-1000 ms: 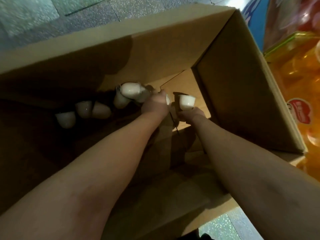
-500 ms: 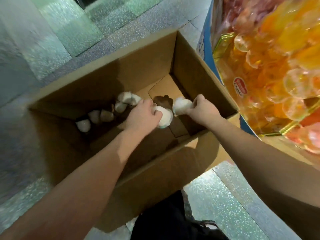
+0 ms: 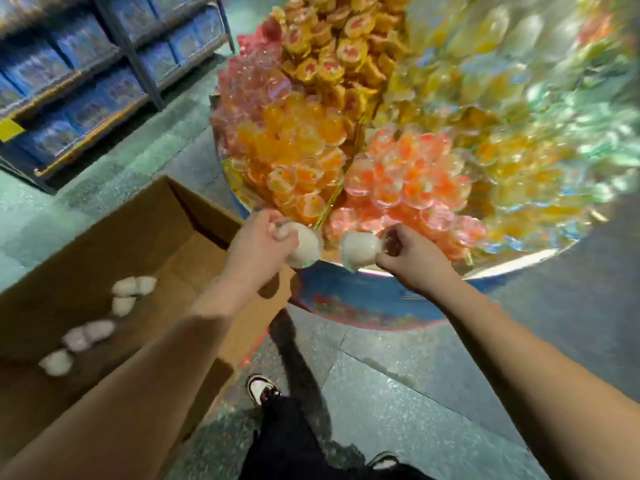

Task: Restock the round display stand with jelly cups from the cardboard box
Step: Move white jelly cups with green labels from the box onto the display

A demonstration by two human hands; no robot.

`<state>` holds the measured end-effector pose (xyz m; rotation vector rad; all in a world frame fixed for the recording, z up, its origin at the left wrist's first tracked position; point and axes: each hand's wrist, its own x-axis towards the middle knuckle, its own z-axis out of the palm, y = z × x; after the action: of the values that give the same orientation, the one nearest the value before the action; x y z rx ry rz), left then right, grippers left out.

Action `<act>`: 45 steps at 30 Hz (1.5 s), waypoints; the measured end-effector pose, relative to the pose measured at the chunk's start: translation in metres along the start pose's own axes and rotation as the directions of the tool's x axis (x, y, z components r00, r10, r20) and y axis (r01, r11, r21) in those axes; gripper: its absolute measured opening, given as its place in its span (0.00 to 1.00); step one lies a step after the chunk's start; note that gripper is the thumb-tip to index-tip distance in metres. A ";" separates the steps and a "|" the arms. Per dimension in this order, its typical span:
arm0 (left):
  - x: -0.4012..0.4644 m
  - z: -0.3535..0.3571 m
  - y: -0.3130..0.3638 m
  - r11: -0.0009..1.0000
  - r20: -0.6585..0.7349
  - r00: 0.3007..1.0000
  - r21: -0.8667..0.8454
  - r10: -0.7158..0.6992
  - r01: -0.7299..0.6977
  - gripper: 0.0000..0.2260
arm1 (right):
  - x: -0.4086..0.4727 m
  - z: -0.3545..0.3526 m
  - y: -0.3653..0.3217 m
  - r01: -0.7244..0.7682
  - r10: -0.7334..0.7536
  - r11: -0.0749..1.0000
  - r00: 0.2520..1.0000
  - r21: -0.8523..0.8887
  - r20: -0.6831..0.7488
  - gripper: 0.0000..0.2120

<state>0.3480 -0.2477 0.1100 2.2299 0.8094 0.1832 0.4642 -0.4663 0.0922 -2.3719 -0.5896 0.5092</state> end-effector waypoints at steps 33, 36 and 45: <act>0.162 0.327 0.511 0.790 0.329 0.757 0.048 0.565 -0.611 0.22 | 0.085 -0.460 0.298 -0.332 0.241 0.933 0.861 -0.136 -0.448 0.23; 0.183 0.346 0.530 0.791 0.338 0.763 0.077 0.551 -0.606 0.22 | 0.112 -0.482 0.314 -0.311 0.217 0.938 0.874 -0.156 -0.435 0.23; 0.255 0.414 0.568 0.852 0.268 0.861 0.190 0.433 -0.488 0.23 | 0.234 -0.548 0.383 -0.165 0.083 0.954 0.948 -0.252 -0.306 0.25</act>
<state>0.9797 -0.6407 0.1798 2.6039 0.1658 0.0642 1.0340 -0.8764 0.1888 -2.6954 -0.3949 0.1258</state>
